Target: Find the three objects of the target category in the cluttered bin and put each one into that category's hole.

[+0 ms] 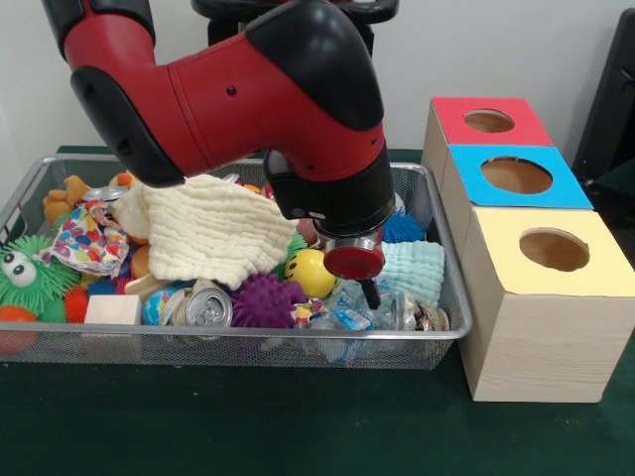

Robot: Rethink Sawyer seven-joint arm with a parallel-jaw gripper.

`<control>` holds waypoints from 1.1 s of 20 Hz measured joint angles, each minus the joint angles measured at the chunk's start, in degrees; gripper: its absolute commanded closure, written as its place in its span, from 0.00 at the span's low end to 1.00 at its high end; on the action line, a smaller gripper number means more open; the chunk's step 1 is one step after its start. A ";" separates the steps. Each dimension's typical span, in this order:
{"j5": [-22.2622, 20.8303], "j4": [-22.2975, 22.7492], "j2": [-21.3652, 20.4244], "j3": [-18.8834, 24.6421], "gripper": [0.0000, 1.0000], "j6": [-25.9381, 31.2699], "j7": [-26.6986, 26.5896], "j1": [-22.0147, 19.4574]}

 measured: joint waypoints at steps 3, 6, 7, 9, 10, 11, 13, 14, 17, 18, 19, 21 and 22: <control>-0.11 -0.17 0.00 0.00 0.00 0.00 -0.67 0.06; -0.21 -0.35 0.00 -0.01 0.00 0.00 -1.25 0.16; -0.33 -0.53 0.00 -0.02 0.00 0.00 -1.69 0.29; -0.42 -0.65 0.01 -0.03 0.00 0.00 -1.90 0.38; -0.73 -0.95 0.01 -0.07 0.00 0.00 -2.20 0.63; -0.82 -1.03 0.00 -0.08 0.00 0.00 -2.27 0.70; -1.02 -1.22 -0.01 -0.10 0.00 0.01 -2.41 0.87; -1.14 -1.33 -0.01 -0.11 0.00 0.00 -2.50 0.97; -1.65 -1.75 -0.01 -0.20 0.00 0.01 -3.12 1.47; -1.80 -1.86 -0.01 -0.21 0.00 0.01 -3.29 1.60; -1.86 -1.90 -0.01 -0.22 0.00 0.01 -3.34 1.65; -2.17 -2.21 -0.01 -0.33 0.00 0.01 -3.48 1.95; -2.20 -2.28 -0.01 -0.37 0.00 0.01 -3.48 2.01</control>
